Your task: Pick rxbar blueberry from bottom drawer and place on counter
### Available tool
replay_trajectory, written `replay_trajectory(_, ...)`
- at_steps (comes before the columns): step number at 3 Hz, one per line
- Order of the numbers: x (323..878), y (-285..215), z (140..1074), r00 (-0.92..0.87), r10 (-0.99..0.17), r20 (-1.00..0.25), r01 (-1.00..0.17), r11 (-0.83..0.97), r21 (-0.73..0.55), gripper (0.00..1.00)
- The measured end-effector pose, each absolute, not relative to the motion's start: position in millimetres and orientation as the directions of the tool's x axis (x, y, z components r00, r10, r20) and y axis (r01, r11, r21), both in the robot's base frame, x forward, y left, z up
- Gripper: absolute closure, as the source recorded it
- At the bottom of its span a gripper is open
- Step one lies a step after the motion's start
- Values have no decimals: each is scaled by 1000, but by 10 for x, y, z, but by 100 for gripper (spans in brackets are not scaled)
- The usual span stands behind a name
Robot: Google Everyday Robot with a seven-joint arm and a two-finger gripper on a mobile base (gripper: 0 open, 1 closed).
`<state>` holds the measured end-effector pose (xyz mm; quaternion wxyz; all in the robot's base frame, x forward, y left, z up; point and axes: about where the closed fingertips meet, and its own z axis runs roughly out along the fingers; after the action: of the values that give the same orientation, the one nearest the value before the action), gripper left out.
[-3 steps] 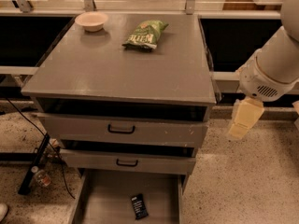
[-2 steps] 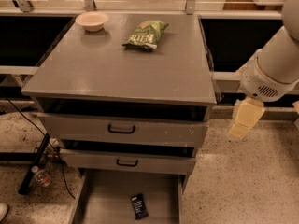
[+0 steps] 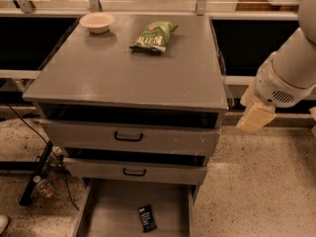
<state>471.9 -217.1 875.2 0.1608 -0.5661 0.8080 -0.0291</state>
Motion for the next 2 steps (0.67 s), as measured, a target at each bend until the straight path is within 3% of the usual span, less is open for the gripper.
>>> replay_trajectory(2,4526,-2155,8779,-285,-925,-250,-906,345,-245,96)
